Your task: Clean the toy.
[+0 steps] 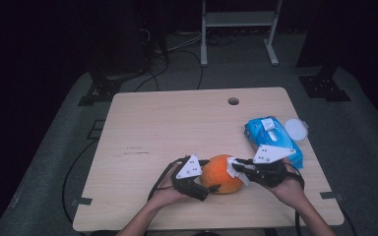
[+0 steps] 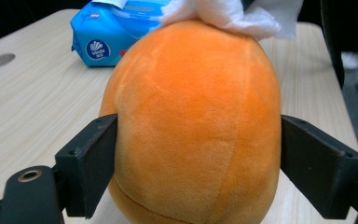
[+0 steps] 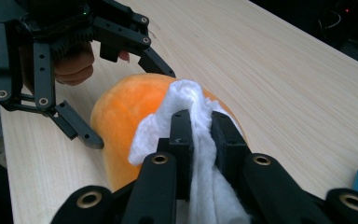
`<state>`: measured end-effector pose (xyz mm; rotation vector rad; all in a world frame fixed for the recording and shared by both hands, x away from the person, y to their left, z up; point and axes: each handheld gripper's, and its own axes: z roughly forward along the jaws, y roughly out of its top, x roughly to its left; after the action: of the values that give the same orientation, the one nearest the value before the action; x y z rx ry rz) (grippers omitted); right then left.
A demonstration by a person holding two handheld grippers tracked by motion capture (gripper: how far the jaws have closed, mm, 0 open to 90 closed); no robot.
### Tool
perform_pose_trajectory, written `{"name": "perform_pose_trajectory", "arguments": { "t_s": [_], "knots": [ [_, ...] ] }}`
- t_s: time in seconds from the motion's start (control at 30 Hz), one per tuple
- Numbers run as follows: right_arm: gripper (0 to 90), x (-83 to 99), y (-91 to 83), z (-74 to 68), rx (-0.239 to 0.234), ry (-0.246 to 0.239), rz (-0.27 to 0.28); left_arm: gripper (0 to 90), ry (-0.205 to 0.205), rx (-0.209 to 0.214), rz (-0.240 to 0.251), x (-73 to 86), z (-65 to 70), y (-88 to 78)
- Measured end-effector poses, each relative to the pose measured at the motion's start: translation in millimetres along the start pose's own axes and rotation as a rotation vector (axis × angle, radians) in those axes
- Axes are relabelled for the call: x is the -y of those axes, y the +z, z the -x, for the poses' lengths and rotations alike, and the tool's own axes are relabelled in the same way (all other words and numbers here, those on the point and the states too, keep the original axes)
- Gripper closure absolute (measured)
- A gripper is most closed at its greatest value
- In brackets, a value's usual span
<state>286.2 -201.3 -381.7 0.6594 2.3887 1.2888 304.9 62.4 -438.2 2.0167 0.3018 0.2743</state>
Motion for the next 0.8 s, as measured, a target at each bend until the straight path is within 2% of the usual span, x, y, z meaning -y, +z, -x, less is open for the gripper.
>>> {"name": "perform_pose_trajectory", "arguments": {
  "t_s": [0.07,0.13,0.2,0.23,0.3,0.37,0.5,0.6,0.63,0.67,0.73,0.77,0.8],
  "knots": [
    [79.4,-0.6,1.1,-1.8,0.002,-0.001,-0.001,20.0,0.018,-0.018,-0.001,-1.5,1.7,-0.2],
    [79.6,-3.7,4.0,-9.0,0.011,-0.031,-0.009,20.6,0.049,-0.037,-0.009,-3.4,6.0,0.7],
    [79.6,-7.0,7.3,-17.3,0.004,-0.055,-0.009,21.8,0.1,-0.047,-0.011,-5.1,12.0,1.4],
    [79.6,-9.5,9.9,-24.9,-0.02,-0.068,-0.002,22.3,0.148,-0.051,-0.029,-6.6,16.8,1.9],
    [79.6,-10.4,11.0,-28.1,-0.022,-0.079,-0.002,22.4,0.159,-0.05,-0.032,-6.7,17.6,1.9],
    [79.6,-11.3,11.4,-30.5,-0.019,-0.092,-0.004,21.8,0.144,-0.041,-0.024,-5.5,15.8,1.3],
    [79.5,-8.2,8.0,-19.8,-0.016,-0.062,0.006,12.6,-0.004,0.004,0.02,-1.2,2.8,-0.4],
    [79.6,-7.1,6.4,-16.3,-0.011,-0.05,0.007,11.7,-0.101,0.023,0.028,0.4,-4.6,-1.2],
    [79.5,-6.8,5.6,-14.9,-0.01,-0.045,0.008,14.2,-0.116,0.032,0.035,1.3,-5.7,-1.3],
    [79.6,-6.5,4.8,-13.4,-0.007,-0.042,0.01,21.6,-0.108,0.028,0.038,1.5,-5.5,-1.5],
    [79.6,-6.6,4.8,-13.9,-0.007,-0.041,0.008,24.2,-0.069,0.009,0.033,-0.7,-1.9,-2.2],
    [79.7,-7.9,5.6,-17.6,-0.005,-0.048,0.01,27.8,-0.042,-0.001,0.033,-2.6,1.0,-2.2],
    [79.7,-7.9,5.6,-17.6,-0.005,-0.048,0.01,27.8,-0.009,-0.01,0.03,-4.6,4.6,-2.0]
  ]
}}
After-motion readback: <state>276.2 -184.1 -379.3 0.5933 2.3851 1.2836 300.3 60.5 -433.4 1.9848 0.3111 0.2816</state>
